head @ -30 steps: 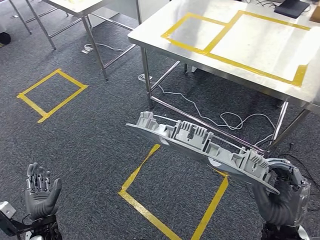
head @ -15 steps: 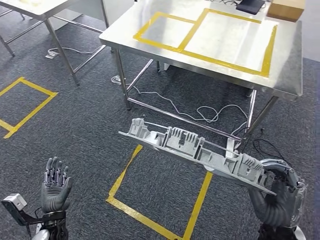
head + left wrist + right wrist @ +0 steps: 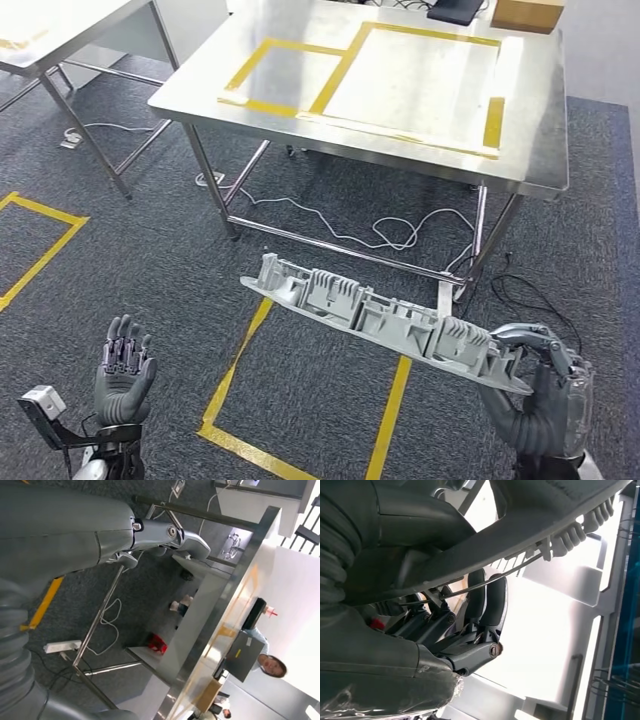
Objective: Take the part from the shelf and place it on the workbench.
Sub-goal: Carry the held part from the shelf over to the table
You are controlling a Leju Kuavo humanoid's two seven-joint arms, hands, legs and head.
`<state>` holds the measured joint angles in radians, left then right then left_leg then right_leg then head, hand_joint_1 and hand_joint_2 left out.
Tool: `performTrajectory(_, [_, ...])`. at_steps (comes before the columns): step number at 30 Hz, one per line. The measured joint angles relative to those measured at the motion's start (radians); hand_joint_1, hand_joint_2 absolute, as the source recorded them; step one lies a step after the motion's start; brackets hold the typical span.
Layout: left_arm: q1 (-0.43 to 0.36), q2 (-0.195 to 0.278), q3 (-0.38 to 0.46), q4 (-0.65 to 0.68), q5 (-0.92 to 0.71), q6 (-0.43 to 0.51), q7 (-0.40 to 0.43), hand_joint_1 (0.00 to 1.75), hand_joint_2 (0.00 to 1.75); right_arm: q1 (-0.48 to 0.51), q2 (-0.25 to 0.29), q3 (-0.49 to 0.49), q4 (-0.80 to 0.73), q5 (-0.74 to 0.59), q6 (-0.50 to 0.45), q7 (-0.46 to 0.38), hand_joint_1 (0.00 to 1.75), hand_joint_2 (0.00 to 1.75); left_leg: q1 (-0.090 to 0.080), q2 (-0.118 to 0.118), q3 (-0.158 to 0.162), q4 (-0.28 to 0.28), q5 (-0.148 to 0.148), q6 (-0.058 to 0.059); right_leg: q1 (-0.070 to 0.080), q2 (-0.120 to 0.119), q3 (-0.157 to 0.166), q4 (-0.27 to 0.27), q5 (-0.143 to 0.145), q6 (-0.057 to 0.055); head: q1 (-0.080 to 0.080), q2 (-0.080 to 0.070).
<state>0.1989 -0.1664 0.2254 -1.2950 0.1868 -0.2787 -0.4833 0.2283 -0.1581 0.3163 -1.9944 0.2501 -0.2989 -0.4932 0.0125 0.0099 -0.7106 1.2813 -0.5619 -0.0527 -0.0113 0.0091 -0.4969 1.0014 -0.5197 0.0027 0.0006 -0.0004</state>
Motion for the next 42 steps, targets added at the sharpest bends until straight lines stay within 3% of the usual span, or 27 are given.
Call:
performTrajectory(1, [0.0,0.003,-0.002,0.002,0.001,0.001,0.0,0.0,1.75,0.004,-0.001,0.0,0.0,0.006,0.0,0.003,1.75,1.75,0.0,-0.001,-0.027,-0.003,0.039,0.001,-0.001,0.006,0.02,-0.002,-0.016,0.002,0.0,0.0])
performTrajectory(2, [0.0,0.005,-0.004,0.004,0.002,0.002,0.0,0.0,1.75,0.006,-0.002,0.001,0.0,0.013,0.0,0.005,1.75,1.75,-0.001,-0.001,-0.035,-0.045,0.101,0.003,-0.002,0.012,0.044,-0.004,-0.033,0.005,0.0,0.0])
performTrajectory(4, [0.0,0.01,-0.008,0.009,0.004,0.006,0.002,0.0,1.75,0.009,-0.004,0.004,0.0,0.027,0.0,0.01,1.75,1.75,-0.006,-0.004,-0.019,-0.162,0.217,0.01,-0.005,0.021,0.088,-0.016,-0.069,0.013,0.001,0.0])
performTrajectory(5, [-0.001,0.012,-0.009,0.012,0.006,0.008,0.003,0.0,1.75,0.01,-0.005,0.006,0.0,0.033,0.0,0.012,1.75,1.75,-0.009,-0.006,-0.008,-0.202,0.245,0.013,-0.005,0.024,0.103,-0.023,-0.082,0.018,0.001,-0.001])
performTrajectory(6, [-0.001,0.014,-0.01,0.015,0.006,0.01,0.005,0.0,1.75,0.01,-0.006,0.008,0.0,0.038,-0.001,0.014,1.75,1.75,-0.012,-0.007,-0.001,-0.219,0.251,0.015,-0.005,0.026,0.111,-0.028,-0.091,0.023,0.002,-0.001])
performTrajectory(9, [-0.001,0.014,-0.011,0.018,0.008,0.011,0.006,0.0,1.75,0.01,-0.007,0.009,0.0,0.042,-0.001,0.017,1.75,1.75,-0.013,-0.009,0.007,-0.223,0.241,0.018,-0.005,0.029,0.116,-0.033,-0.094,0.027,0.001,-0.001])
performTrajectory(11, [-0.001,0.015,-0.014,0.018,0.01,0.012,0.006,0.0,1.75,0.012,-0.008,0.011,0.0,0.047,0.0,0.02,1.75,1.75,-0.015,-0.009,0.023,-0.245,0.214,0.025,-0.006,0.03,0.122,-0.045,-0.095,0.031,-0.001,-0.001])
performTrajectory(13, [-0.001,0.018,-0.023,0.019,0.014,0.014,0.006,0.0,1.75,0.012,-0.015,0.015,-0.003,0.063,-0.001,0.025,1.75,1.75,-0.014,-0.012,0.1,-0.306,0.159,0.048,-0.003,0.016,0.116,0.012,-0.074,0.034,0.002,0.0])
performTrajectory(15, [0.002,0.02,-0.031,0.024,0.015,0.017,0.007,0.0,1.75,0.012,-0.024,0.019,-0.004,0.074,-0.002,0.031,1.75,1.75,-0.013,-0.016,0.205,-0.376,0.119,0.065,0.008,-0.001,0.058,0.145,-0.085,0.029,0.006,0.0])
performTrajectory(16, [0.004,0.02,-0.032,0.027,0.015,0.017,0.008,0.0,1.75,0.013,-0.026,0.02,-0.003,0.076,-0.002,0.032,1.75,1.75,-0.014,-0.017,0.247,-0.404,0.107,0.066,0.013,-0.002,0.015,0.194,-0.122,0.025,0.006,0.0])
performTrajectory(18, [0.007,0.021,-0.034,0.031,0.016,0.019,0.009,0.0,1.75,0.016,-0.03,0.021,-0.002,0.084,-0.003,0.034,1.75,1.75,-0.015,-0.022,0.334,-0.46,0.086,0.066,0.019,-0.001,-0.063,0.209,-0.196,0.026,0.008,0.0])
performTrajectory(19, [0.008,0.021,-0.034,0.032,0.018,0.02,0.009,0.0,1.75,0.019,-0.032,0.022,-0.002,0.091,-0.004,0.035,1.75,1.75,-0.015,-0.025,0.379,-0.487,0.074,0.065,0.019,-0.001,-0.099,0.18,-0.193,0.029,0.009,0.0])
performTrajectory(20, [0.008,0.022,-0.034,0.033,0.02,0.021,0.009,0.0,1.75,0.021,-0.033,0.022,-0.001,0.1,-0.007,0.036,1.75,1.75,-0.015,-0.027,0.422,-0.511,0.06,0.063,0.016,-0.003,-0.135,0.131,-0.14,0.032,0.01,0.0])
performTrajectory(22, [0.012,0.023,-0.034,0.037,0.025,0.024,0.01,0.0,1.75,0.029,-0.034,0.024,0.0,0.119,-0.012,0.039,1.75,1.75,-0.019,-0.029,0.493,-0.536,0.02,0.057,0.011,-0.018,-0.19,0.0,0.093,0.035,0.013,0.0])
performTrajectory(23, [0.013,0.023,-0.034,0.038,0.028,0.025,0.01,0.0,1.75,0.034,-0.035,0.026,0.001,0.126,-0.014,0.041,1.75,1.75,-0.021,-0.028,0.518,-0.542,-0.006,0.053,0.012,-0.024,-0.205,-0.035,0.185,0.032,0.01,0.0])
performTrajectory(24, [0.012,0.024,-0.035,0.039,0.03,0.026,0.011,0.0,1.75,0.036,-0.035,0.028,-0.001,0.132,-0.016,0.043,1.75,1.75,-0.022,-0.028,0.54,-0.543,-0.027,0.047,0.014,-0.028,-0.211,-0.047,0.233,0.025,0.006,0.0])
performTrajectory(25, [0.007,0.024,-0.036,0.038,0.032,0.026,0.011,0.0,1.75,0.035,-0.035,0.029,-0.005,0.136,-0.019,0.045,1.75,1.75,-0.02,-0.027,0.548,-0.527,-0.036,0.041,0.017,-0.027,-0.208,-0.034,0.225,0.015,0.002,0.0])
performTrajectory(27, [-0.009,0.024,-0.04,0.036,0.033,0.027,0.011,0.0,1.75,0.031,-0.037,0.03,-0.014,0.144,-0.021,0.047,1.75,1.75,-0.014,-0.025,0.516,-0.414,-0.013,0.028,0.017,-0.021,-0.182,-0.01,0.179,-0.002,-0.003,0.0])
performTrajectory(29, [-0.018,0.023,-0.043,0.035,0.035,0.033,0.018,0.0,1.75,0.027,-0.038,0.032,-0.017,0.153,-0.025,0.049,1.75,1.75,-0.011,-0.023,0.408,-0.227,-0.004,0.014,0.013,-0.017,-0.135,-0.019,0.149,-0.013,-0.006,0.0])
performTrajectory(31, [-0.018,0.023,-0.044,0.036,0.039,0.049,0.032,0.0,1.75,0.026,-0.038,0.035,-0.017,0.165,-0.031,0.054,1.75,1.75,-0.009,-0.022,0.286,-0.113,-0.081,0.007,0.01,-0.01,-0.085,-0.04,0.124,-0.016,-0.01,0.0])
performTrajectory(33, [-0.014,0.024,-0.044,0.036,0.044,0.063,0.04,0.0,1.75,0.029,-0.038,0.037,-0.017,0.178,-0.041,0.057,1.75,1.75,-0.009,-0.022,0.189,-0.099,-0.182,0.011,0.007,-0.002,-0.036,-0.064,0.099,-0.011,-0.012,0.0])
performTrajectory(34, [-0.01,0.025,-0.044,0.036,0.045,0.068,0.041,0.0,1.75,0.031,-0.039,0.037,-0.017,0.184,-0.045,0.057,1.75,1.75,-0.009,-0.022,0.153,-0.118,-0.197,0.013,0.005,0.002,-0.013,-0.073,0.086,-0.007,-0.013,0.0])
performTrajectory(35, [-0.006,0.025,-0.044,0.036,0.045,0.071,0.042,0.0,1.75,0.033,-0.039,0.038,-0.017,0.188,-0.049,0.057,1.75,1.75,-0.01,-0.021,0.124,-0.153,-0.166,0.015,0.003,0.003,0.009,-0.078,0.072,-0.004,-0.013,0.0])
performTrajectory(38, [0.01,0.025,-0.044,0.037,0.045,0.076,0.044,0.0,1.75,0.039,-0.039,0.042,-0.015,0.194,-0.053,0.057,1.75,1.75,-0.01,-0.014,0.074,-0.307,0.124,0.025,0.004,0.011,0.045,-0.071,0.021,0.011,-0.018,0.0])
performTrajectory(39, [0.013,0.025,-0.043,0.037,0.045,0.077,0.044,0.0,1.75,0.04,-0.039,0.042,-0.015,0.195,-0.054,0.057,1.75,1.75,-0.01,-0.013,0.069,-0.33,0.189,0.029,0.006,0.013,0.052,-0.066,0.003,0.019,-0.02,0.0])
performTrajectory(40, [0.013,0.025,-0.043,0.037,0.045,0.077,0.045,0.0,1.75,0.041,-0.039,0.043,-0.015,0.196,-0.054,0.057,1.75,1.75,-0.011,-0.013,0.068,-0.333,0.206,0.034,0.007,0.015,0.062,-0.062,-0.014,0.026,-0.02,0.0])
performTrajectory(42, [0.006,0.024,-0.043,0.036,0.046,0.078,0.045,0.0,1.75,0.039,-0.04,0.044,-0.018,0.198,-0.055,0.057,1.75,1.75,-0.006,-0.015,0.078,-0.318,0.197,0.047,0.007,0.013,0.075,-0.058,-0.041,0.039,-0.019,0.0])
